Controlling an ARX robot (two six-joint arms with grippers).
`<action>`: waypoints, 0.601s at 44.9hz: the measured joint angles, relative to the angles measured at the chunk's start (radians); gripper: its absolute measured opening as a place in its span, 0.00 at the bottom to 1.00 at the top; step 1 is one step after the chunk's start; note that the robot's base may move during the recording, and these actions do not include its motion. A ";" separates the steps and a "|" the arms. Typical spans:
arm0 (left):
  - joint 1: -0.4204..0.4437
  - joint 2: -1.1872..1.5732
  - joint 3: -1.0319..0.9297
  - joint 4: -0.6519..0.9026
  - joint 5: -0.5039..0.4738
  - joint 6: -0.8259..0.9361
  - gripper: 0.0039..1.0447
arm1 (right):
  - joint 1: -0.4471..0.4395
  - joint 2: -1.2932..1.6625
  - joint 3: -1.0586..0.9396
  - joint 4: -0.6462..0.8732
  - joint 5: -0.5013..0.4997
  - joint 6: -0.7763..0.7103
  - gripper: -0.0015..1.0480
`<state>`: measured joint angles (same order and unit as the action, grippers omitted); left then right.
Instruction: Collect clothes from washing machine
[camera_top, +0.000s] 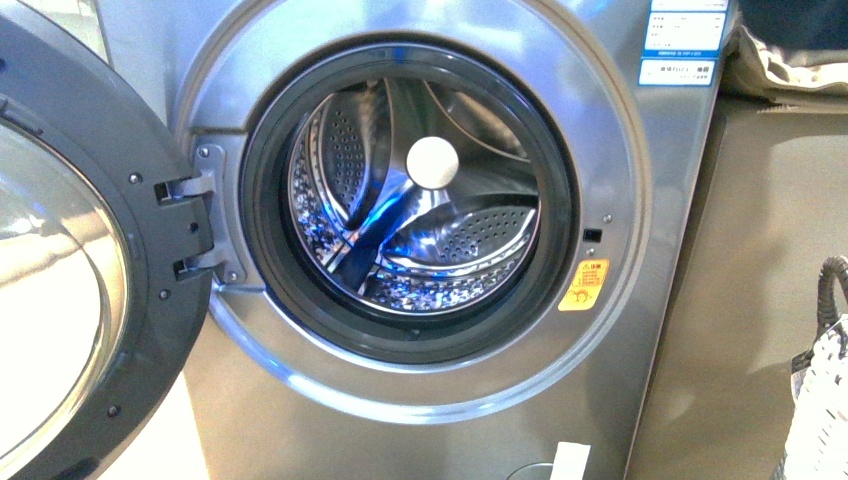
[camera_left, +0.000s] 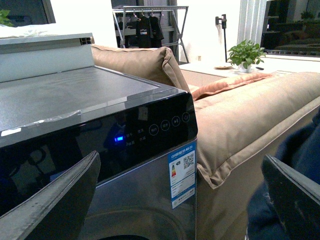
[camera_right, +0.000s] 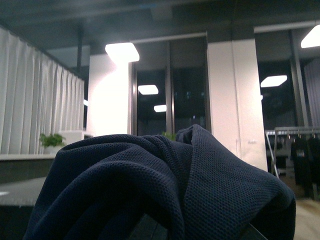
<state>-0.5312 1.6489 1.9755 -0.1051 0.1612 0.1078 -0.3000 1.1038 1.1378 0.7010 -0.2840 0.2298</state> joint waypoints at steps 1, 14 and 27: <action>0.000 0.000 0.000 0.000 0.000 0.000 0.94 | -0.032 -0.005 -0.001 -0.038 -0.035 0.017 0.06; 0.000 0.000 0.000 0.000 0.000 0.000 0.94 | -0.286 0.029 -0.200 -0.239 -0.297 -0.011 0.06; 0.000 0.000 0.000 0.000 0.000 0.000 0.94 | -0.352 0.148 -0.438 -0.290 -0.348 -0.157 0.06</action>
<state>-0.5312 1.6489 1.9755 -0.1051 0.1612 0.1078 -0.6521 1.2514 0.6994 0.4107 -0.6319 0.0731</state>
